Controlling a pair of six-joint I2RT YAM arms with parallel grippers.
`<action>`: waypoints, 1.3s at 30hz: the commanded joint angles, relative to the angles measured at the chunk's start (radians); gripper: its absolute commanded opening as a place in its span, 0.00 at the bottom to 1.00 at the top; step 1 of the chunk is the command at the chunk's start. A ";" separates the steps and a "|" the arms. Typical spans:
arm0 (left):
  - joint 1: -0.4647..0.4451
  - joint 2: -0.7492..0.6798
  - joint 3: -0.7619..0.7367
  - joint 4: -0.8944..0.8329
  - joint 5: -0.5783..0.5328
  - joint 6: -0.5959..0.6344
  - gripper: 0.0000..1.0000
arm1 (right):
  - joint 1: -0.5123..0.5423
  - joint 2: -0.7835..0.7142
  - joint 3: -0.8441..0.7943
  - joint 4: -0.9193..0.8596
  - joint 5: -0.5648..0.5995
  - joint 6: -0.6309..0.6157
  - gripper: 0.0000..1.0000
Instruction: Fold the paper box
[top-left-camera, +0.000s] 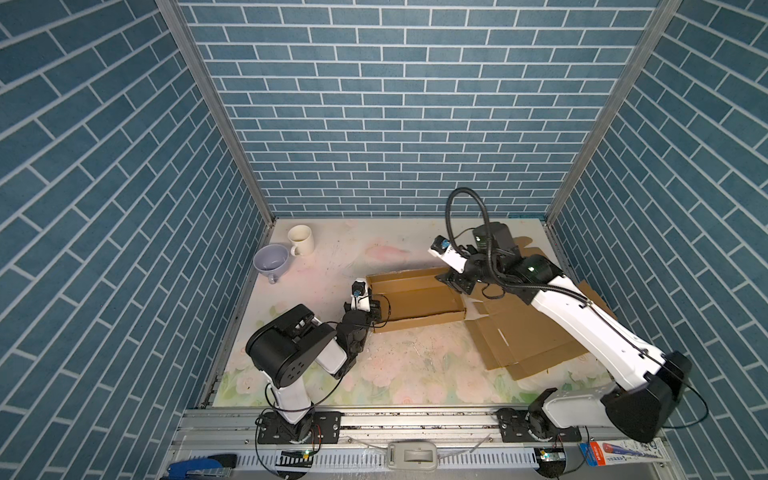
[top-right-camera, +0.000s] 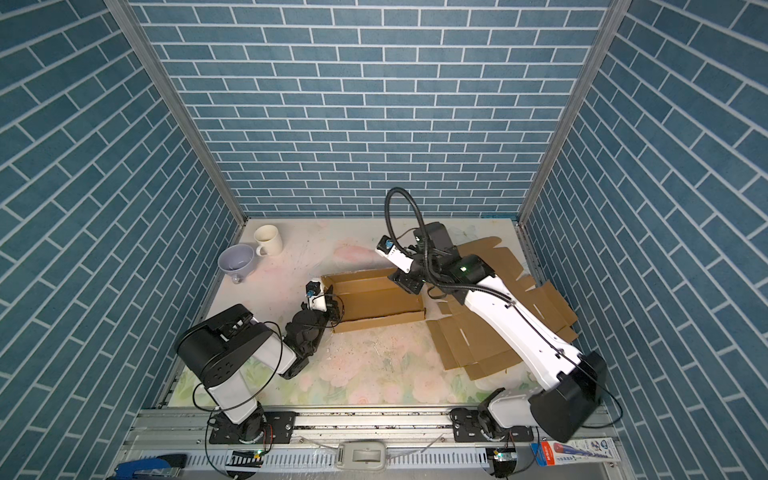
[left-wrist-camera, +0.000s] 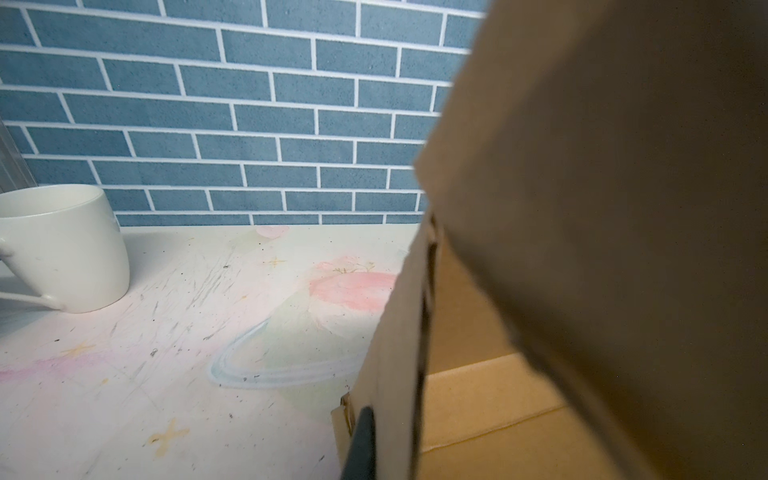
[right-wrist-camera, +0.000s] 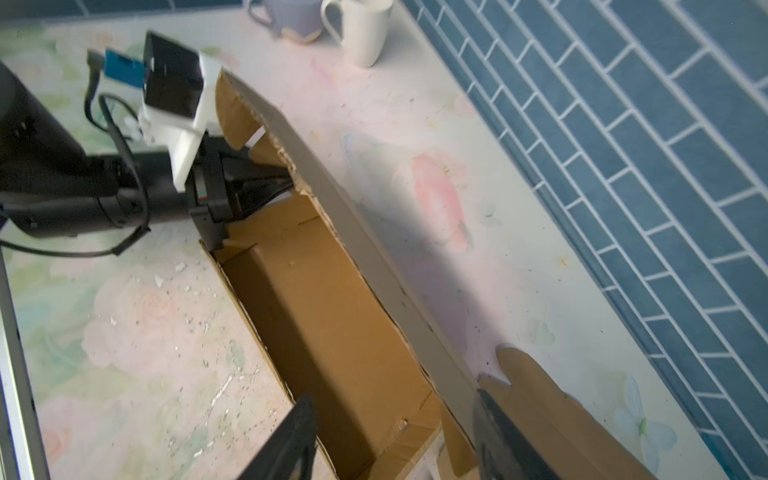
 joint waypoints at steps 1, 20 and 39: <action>-0.016 0.051 -0.020 -0.141 0.030 0.033 0.00 | 0.019 0.073 0.118 -0.149 -0.025 -0.166 0.60; -0.020 0.063 -0.020 -0.131 0.028 0.053 0.00 | 0.054 0.350 0.381 -0.302 -0.020 -0.307 0.33; -0.020 0.018 -0.037 -0.158 0.001 0.061 0.11 | 0.055 0.394 0.403 -0.434 -0.106 -0.327 0.06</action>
